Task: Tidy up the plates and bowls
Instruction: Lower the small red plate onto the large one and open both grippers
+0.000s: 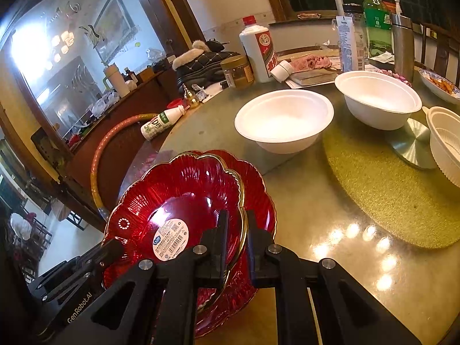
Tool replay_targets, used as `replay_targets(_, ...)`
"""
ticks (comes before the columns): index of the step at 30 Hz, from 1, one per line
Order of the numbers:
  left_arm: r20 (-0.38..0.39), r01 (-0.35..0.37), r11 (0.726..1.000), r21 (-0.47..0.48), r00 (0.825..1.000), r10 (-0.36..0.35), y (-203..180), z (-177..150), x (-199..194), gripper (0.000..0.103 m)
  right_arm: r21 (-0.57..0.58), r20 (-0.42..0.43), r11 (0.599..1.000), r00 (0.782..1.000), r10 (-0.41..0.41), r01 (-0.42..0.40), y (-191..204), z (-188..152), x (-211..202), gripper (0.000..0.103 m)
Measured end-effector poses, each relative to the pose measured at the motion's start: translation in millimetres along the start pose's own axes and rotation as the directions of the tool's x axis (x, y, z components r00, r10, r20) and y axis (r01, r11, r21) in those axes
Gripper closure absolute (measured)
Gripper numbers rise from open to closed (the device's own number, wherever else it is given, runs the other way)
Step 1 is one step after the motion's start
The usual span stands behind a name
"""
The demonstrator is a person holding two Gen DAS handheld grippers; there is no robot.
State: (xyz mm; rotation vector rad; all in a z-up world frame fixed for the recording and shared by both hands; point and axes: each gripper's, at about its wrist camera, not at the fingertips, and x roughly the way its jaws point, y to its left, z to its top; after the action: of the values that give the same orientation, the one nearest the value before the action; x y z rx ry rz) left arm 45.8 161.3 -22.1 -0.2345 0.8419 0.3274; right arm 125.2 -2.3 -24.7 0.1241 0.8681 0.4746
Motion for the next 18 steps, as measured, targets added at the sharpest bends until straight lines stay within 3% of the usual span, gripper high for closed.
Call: replay_targets(18, -0.018, -0.015, 1.000, 0.015, 1.000, 0.015, -3.3, -2.8, 4.9, 0.089, -0.028, -0.020, 0.999, 0.999, -0.040, 0.039, 2.5, -3.3, 4.5, 0.091)
